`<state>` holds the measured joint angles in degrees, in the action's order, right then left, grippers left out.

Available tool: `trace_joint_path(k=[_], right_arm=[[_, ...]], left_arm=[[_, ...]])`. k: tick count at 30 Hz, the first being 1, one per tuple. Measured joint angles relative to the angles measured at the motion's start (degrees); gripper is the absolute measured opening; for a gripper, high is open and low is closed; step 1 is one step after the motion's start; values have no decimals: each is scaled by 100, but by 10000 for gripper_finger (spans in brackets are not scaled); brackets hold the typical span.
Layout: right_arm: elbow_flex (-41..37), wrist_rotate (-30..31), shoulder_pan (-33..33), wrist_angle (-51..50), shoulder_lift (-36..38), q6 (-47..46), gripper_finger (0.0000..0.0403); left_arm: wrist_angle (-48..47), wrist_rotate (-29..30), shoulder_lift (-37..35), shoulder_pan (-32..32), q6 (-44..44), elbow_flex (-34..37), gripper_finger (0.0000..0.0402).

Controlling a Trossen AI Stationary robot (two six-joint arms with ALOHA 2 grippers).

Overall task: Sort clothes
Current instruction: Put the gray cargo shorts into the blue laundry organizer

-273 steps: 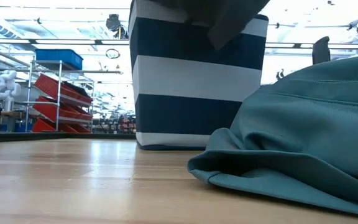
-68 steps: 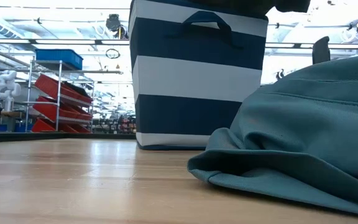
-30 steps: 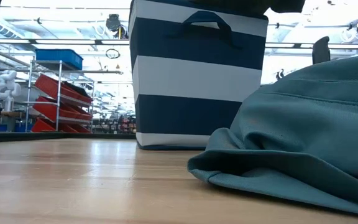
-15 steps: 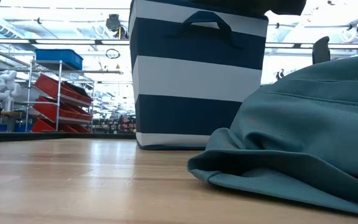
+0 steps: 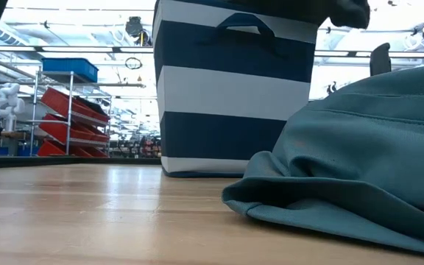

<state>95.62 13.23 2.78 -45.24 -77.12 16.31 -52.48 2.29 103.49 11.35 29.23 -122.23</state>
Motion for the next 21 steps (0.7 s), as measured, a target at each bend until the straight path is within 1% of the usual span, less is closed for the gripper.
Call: trace_joint_path(k=[2, 4, 6, 9, 14, 16, 19, 21], right_arm=[[60, -240, -31, 11, 206, -44, 138], [215, -669, -78, 35, 417, -91, 142], [332, -981, -147, -182, 587, -147, 145], [514, -971, -248, -334, 790, -238, 148], [563, -942, -348, -405, 1335, -446, 146], [563, -926, -342, -510, 1496, -566, 145], [555, -901, -337, -744, 1652, -749, 144], [548, -916, -341, -891, 1702, -851, 144]], left_arm=[[70, 345, -18, 7, -14, 0, 29], [148, 778, -4, 26, -17, -29, 29], [205, 919, 6, 44, -15, -79, 29], [361, 946, -32, 24, 48, -255, 29], [426, 973, -217, -16, 170, -607, 29], [606, 1007, -377, -24, 173, -726, 29], [1309, 1108, -647, -24, 174, -787, 29], [1843, 1311, -781, 15, 177, -816, 29]])
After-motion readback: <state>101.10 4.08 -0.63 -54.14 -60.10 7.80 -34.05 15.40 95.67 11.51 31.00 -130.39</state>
